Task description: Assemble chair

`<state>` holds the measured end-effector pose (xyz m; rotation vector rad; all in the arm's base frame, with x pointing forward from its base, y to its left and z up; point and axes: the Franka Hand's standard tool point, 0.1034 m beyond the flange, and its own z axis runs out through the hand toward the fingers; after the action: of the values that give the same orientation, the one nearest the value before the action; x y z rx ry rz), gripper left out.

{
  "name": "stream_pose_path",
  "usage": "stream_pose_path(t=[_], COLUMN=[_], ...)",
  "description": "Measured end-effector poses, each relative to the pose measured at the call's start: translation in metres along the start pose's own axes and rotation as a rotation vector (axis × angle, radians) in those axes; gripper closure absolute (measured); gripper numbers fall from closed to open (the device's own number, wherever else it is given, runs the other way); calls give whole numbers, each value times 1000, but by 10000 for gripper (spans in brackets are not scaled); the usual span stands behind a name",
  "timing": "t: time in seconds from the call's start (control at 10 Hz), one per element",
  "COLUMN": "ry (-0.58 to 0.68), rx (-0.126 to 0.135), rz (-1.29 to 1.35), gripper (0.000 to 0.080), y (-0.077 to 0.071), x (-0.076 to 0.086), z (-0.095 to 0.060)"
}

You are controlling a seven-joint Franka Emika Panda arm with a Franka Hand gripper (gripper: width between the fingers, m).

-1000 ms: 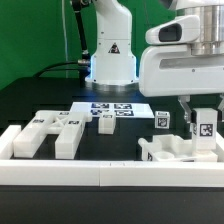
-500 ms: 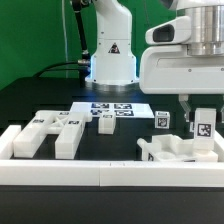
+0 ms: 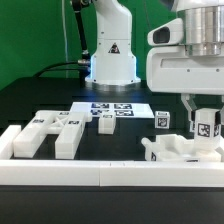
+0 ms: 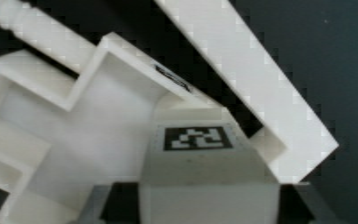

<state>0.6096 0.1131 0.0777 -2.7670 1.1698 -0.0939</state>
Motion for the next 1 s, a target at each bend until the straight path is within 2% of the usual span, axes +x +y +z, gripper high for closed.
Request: stream_pose_path(t=[0.2, 0.4, 0.5, 0.6, 0.7, 0.8, 0.9, 1.0], ry=[-8, -8, -8, -9, -11, -9, -10, -10], rx=[2, 1, 1, 0, -2, -3, -3, -1], rz=[132, 147, 137, 94, 49, -39, -133, -212], gripper=[509, 509, 428, 428, 246, 246, 167, 154], y=[-2, -3, -3, -3, -3, -3, -3, -4], x=[-3, -6, -6, -5, -4, -4, -5, -7], z=[0, 1, 1, 1, 0, 0, 0, 0])
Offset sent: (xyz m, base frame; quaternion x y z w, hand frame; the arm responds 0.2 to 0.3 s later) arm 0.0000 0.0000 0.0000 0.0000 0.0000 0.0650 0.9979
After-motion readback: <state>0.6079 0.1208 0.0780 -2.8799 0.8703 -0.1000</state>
